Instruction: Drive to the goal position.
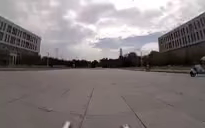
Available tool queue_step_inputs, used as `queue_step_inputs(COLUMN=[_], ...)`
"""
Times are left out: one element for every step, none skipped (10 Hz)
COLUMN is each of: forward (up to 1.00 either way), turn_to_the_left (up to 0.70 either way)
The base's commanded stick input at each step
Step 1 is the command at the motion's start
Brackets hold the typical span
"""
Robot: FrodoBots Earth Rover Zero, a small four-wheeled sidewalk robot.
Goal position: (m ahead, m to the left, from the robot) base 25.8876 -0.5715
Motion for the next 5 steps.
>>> queue_step_inputs(forward=[0.70, 0.70, 0.70, 0.70, 0.70], turn_to_the_left=[0.00, 0.00, 0.00, 0.00, 0.00])
